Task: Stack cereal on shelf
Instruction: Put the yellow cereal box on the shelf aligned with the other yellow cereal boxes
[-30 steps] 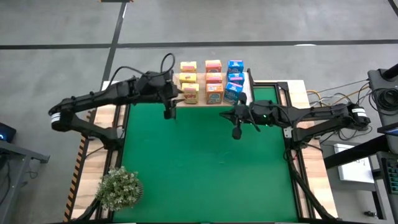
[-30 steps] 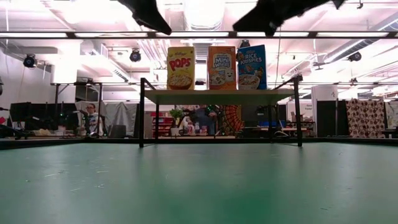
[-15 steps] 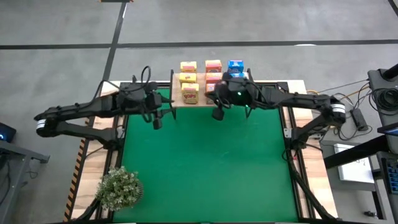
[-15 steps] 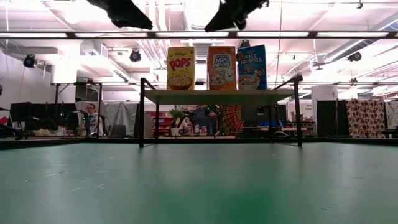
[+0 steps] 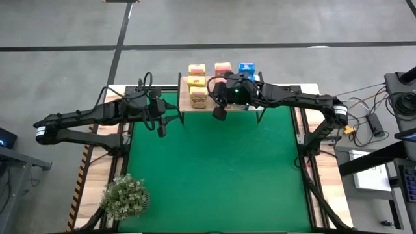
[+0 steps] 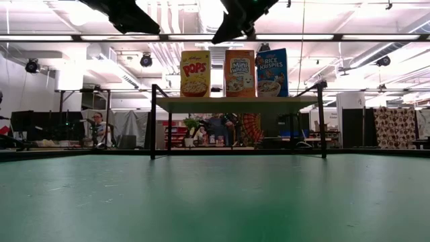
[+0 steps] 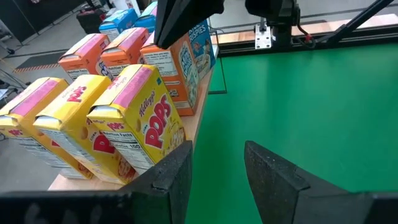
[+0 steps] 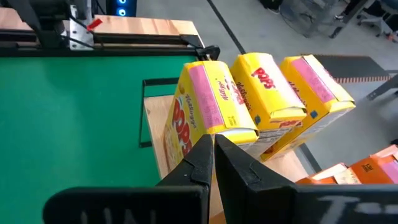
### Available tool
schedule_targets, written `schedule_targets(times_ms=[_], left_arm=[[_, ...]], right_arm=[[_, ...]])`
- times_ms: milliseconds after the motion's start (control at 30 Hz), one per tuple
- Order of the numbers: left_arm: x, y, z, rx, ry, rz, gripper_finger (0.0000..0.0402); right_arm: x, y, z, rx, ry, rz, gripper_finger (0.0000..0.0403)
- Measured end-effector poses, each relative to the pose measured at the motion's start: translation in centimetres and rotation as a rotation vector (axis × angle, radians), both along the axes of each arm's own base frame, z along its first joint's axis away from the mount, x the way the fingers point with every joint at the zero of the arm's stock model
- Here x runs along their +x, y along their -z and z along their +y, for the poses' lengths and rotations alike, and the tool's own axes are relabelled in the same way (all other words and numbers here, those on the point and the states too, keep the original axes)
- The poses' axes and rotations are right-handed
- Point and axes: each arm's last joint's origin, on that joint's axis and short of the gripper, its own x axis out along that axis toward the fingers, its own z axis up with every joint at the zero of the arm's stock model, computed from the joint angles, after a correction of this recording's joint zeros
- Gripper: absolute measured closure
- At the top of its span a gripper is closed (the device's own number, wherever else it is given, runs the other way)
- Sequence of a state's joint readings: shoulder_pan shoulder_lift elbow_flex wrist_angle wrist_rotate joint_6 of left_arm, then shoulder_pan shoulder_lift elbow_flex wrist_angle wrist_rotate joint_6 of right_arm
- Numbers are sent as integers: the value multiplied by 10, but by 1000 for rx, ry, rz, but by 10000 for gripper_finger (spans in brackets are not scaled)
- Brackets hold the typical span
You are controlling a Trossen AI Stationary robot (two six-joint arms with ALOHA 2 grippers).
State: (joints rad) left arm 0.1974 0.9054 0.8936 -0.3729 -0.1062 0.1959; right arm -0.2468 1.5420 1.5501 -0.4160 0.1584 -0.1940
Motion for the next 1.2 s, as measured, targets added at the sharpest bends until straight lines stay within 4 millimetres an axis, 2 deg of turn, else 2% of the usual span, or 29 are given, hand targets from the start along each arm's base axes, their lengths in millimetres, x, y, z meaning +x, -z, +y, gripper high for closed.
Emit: schedule_targets(times_ms=[233,600,833,1200], left_arm=[[1,-1,0,3,0,-12,272],[7,3,1,-7,-2,7,272],[12,8,2,-31,-9,26,272],[13,9,4,4,-58,38,272]], right_arm=[[11,15,-8,-16,39,41,394],[13,12,-9,-47,44,6,394],[21,23,-11,-55,36,31,394],[14,11,-6,-50,37,-9,394]])
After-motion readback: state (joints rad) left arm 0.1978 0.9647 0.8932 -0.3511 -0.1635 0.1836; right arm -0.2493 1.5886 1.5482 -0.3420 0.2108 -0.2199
